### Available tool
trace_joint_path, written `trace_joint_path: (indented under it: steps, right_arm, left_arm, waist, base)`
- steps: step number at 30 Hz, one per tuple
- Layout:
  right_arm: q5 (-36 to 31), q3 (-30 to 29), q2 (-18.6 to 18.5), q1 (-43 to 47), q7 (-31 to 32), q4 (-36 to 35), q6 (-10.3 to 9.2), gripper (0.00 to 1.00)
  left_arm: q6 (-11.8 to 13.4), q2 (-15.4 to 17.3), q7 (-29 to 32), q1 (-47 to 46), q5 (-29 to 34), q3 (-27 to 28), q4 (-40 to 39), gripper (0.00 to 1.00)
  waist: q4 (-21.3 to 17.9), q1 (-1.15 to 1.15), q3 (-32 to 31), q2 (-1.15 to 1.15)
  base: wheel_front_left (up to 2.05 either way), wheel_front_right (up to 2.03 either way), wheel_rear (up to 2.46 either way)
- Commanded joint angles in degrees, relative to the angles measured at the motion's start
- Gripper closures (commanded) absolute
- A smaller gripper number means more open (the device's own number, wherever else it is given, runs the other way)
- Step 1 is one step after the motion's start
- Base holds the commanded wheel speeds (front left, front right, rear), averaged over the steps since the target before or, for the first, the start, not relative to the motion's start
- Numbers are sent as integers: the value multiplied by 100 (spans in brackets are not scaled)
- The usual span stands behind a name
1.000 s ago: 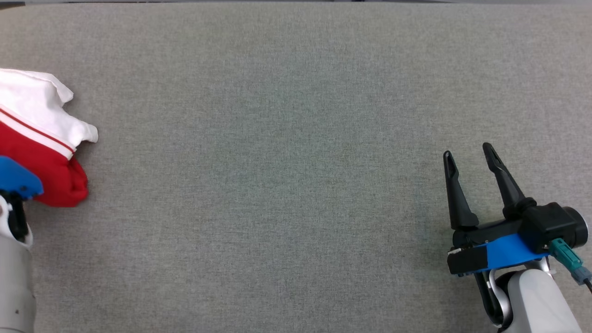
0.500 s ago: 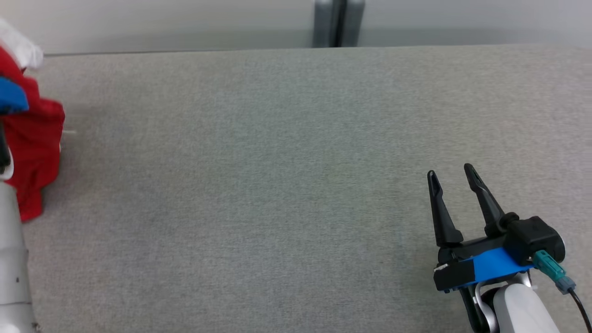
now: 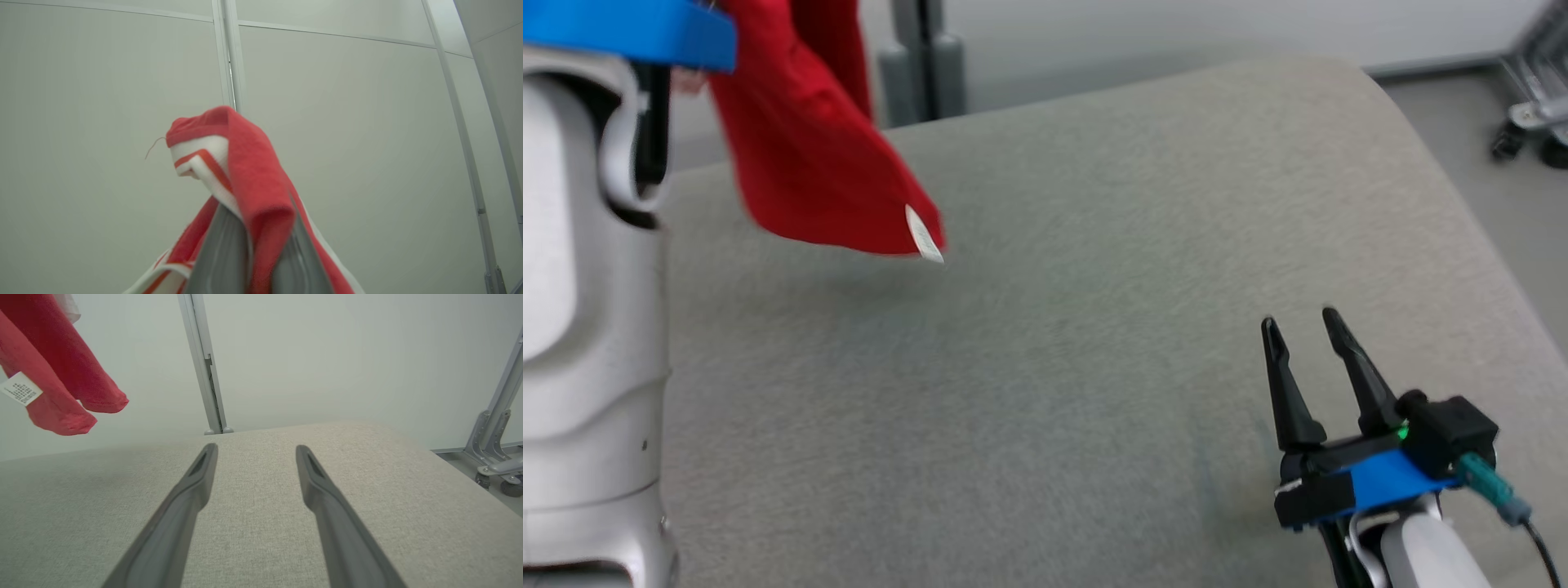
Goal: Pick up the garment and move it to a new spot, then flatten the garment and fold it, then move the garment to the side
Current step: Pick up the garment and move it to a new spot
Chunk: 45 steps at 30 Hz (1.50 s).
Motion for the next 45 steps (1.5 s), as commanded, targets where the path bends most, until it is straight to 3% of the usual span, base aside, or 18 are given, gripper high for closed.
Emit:
trace_joint_path:
  steps: [1,7,13,21,33,34,39,45]
  right_arm:
    - [66,-18,-5,36,-17,6,1,0]
    - [192,30,-3,101,-11,12,1,0]
    - [245,-2,-2,131,-12,-15,1,0]
    - [230,-58,-4,104,-12,-5,1,0]
    - [232,3,-4,27,-11,125,1,0]
    - [218,-5,-5,45,-11,147,1,0]
    - [169,-72,-4,159,-11,171,1,0]
    - [53,-132,-2,272,-11,147,1,0]
  left_arm:
    - [-4,-62,61,-126,-68,-150,-80,100]
    - [-5,-286,166,-363,-288,-885,-9,100]
    - [-6,-454,56,-5,-456,-1491,518,100]
    - [64,-545,-356,1140,-683,-1727,1381,100]
    - [234,-268,-728,2733,-953,-1507,2337,100]
    - [239,-310,-743,2864,-993,-1485,2386,0]
    - [310,-291,-773,2983,-861,-1430,2212,0]
    - [511,-99,-773,3317,-625,-960,1254,0]
  waist:
    - [-328,0,-212,1]
    - [-877,0,-205,1]
    - [-1070,0,-161,1]
    - [-797,0,-123,1]
    - [-352,0,-153,1]
    - [-292,0,-182,1]
    - [-134,0,-294,1]
    - [196,0,-420,1]
  base:
    - [0,0,0]
    - [0,0,0]
    - [0,0,0]
    - [0,0,0]
    - [0,0,0]
    - [0,0,0]
    - [0,0,0]
    - [0,0,0]
